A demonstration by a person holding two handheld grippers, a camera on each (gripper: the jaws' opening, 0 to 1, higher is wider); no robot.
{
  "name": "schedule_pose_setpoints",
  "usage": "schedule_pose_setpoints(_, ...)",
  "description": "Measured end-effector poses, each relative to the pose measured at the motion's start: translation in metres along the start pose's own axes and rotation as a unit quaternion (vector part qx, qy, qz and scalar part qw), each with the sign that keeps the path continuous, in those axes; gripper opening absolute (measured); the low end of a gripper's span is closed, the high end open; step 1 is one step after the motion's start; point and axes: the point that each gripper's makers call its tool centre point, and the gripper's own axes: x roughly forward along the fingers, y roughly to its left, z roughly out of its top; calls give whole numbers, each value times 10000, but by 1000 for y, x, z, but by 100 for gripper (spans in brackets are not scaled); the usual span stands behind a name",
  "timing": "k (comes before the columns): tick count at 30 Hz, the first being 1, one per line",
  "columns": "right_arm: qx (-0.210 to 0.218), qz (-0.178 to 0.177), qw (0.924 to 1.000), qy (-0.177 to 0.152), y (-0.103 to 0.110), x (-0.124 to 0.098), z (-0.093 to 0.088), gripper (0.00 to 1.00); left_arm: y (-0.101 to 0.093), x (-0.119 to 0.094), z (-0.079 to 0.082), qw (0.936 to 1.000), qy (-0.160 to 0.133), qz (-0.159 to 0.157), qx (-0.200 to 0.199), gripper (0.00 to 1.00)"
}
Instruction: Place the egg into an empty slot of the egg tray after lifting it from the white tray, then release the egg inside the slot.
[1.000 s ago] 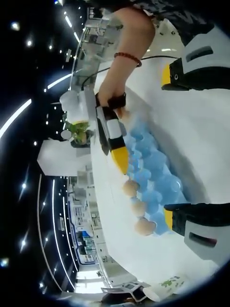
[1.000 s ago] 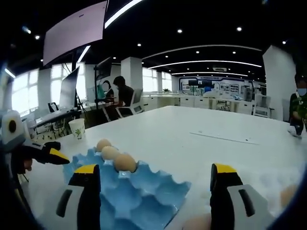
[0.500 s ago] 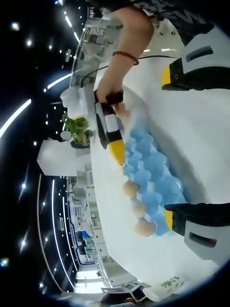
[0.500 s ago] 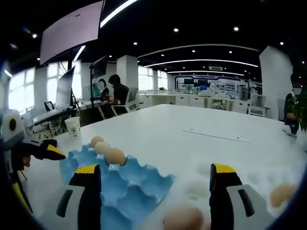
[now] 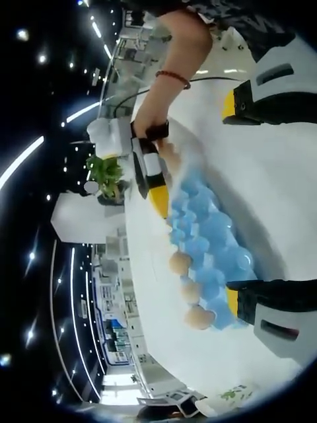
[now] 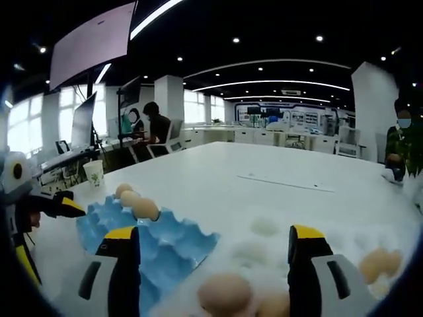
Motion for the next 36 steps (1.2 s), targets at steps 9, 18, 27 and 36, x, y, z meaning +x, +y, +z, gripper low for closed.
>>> schedule_pose_setpoints(9,107,-97,9999,13,-16,-7,-5,96,-1,2,-1,10000,38,12,2,100)
schedule_pose_setpoints(18,196,-215,9996,-2,-33,-16,-6,96,-3,5,0,10000,32,-22,17,100)
schedule_pose_setpoints(27,227,-315,9992,-54,-52,-20,-3,95,-3,5,0,10000,74,-2,33,100)
schedule_pose_setpoints(36,267,-540,9982,-31,-78,-29,-7,95,-1,5,0,10000,89,10,42,100)
